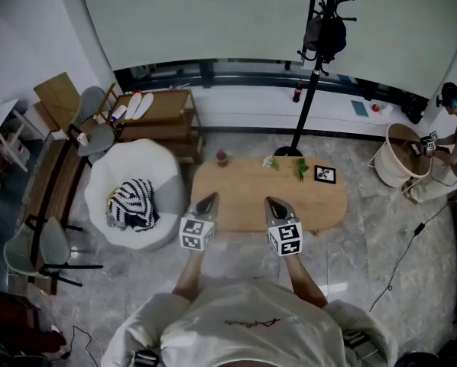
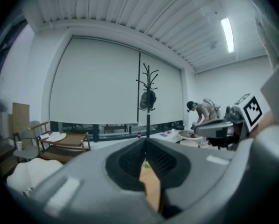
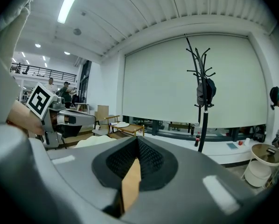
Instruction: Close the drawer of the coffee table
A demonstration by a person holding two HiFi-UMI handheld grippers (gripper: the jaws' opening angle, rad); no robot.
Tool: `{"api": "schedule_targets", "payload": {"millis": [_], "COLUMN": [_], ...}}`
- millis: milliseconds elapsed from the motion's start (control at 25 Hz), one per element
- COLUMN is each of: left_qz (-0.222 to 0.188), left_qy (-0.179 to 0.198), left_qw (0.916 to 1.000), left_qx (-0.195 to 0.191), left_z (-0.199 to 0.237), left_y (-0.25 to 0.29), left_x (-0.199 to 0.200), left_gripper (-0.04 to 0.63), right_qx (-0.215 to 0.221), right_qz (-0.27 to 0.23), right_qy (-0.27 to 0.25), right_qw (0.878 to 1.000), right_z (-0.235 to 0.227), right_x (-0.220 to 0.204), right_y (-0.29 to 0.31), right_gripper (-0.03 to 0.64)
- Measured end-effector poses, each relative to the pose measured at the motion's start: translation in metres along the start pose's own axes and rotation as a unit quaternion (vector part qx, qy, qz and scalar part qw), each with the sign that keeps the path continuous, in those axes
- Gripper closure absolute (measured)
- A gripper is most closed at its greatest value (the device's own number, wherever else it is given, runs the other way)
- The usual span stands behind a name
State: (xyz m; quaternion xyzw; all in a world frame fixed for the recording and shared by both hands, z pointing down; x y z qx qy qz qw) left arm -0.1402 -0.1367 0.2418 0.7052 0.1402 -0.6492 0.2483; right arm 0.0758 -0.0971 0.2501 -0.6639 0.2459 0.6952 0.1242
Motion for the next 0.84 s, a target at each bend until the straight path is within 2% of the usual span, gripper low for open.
{"api": "schedule_targets", "payload": {"millis": [840], "left_qz": [0.010], "left_qy": [0.004], "left_qw": [0.9999], "left_qx": [-0.002], "left_z": [-0.011], "left_y": [0.010], "left_x": [-0.002], "left_gripper": [0.594], "right_qx": [0.007], "right_qz": [0.005], "right_qy": [0.001], "right_qw": [1.000], "right_z": [-0.016], "right_x": [-0.006], "right_y": [0.003], "right_gripper": [0.612]}}
Point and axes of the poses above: the fingertips, and each gripper's own axes: y forward along the fingers, z to its left, x out of its top, the point moved 6 cm from there along -y, backward along the fingers, and after that the axes turned 6 degrees about x, right-handed, at the moved point
